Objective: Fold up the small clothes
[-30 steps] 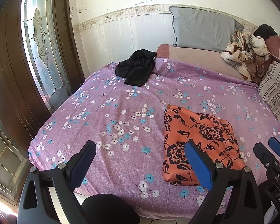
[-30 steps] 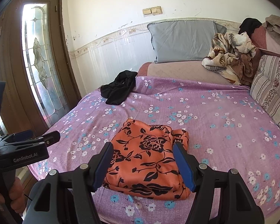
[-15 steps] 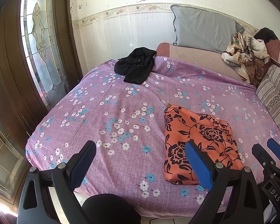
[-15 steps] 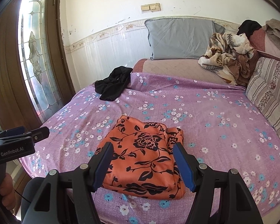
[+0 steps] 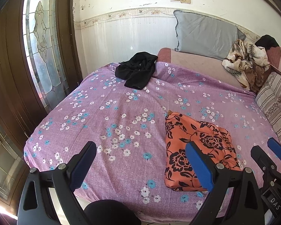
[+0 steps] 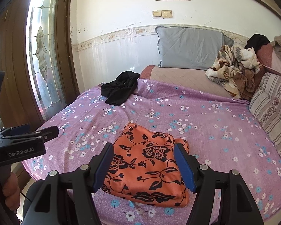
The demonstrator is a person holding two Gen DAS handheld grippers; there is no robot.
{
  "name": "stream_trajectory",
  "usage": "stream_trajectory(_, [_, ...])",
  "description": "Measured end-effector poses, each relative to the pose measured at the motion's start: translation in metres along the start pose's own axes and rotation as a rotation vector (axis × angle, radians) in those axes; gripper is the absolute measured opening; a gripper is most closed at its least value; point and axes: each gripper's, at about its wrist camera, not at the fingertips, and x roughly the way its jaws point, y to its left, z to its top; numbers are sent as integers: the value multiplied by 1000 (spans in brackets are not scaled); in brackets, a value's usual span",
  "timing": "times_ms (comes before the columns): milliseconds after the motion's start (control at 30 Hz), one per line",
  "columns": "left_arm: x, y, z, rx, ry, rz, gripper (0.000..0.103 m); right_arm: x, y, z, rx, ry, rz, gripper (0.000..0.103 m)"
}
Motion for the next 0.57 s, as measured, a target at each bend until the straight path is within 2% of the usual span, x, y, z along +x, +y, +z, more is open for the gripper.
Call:
stream_trajectory(233, [7, -6, 5, 6, 16, -12, 96, 11, -2, 6, 0, -8, 21, 69])
stream_trajectory(367, [15, -12, 10, 6, 21, -42, 96, 24, -10, 9, 30, 4, 41, 69])
stream_trajectory(500, [27, -15, 20, -25, 14, -96, 96, 43, -28, 18, 69, 0, 52, 69])
stream_trajectory(567, [42, -13, 30, -41, 13, -98, 96, 57, -48, 25, 100, 6, 33, 69])
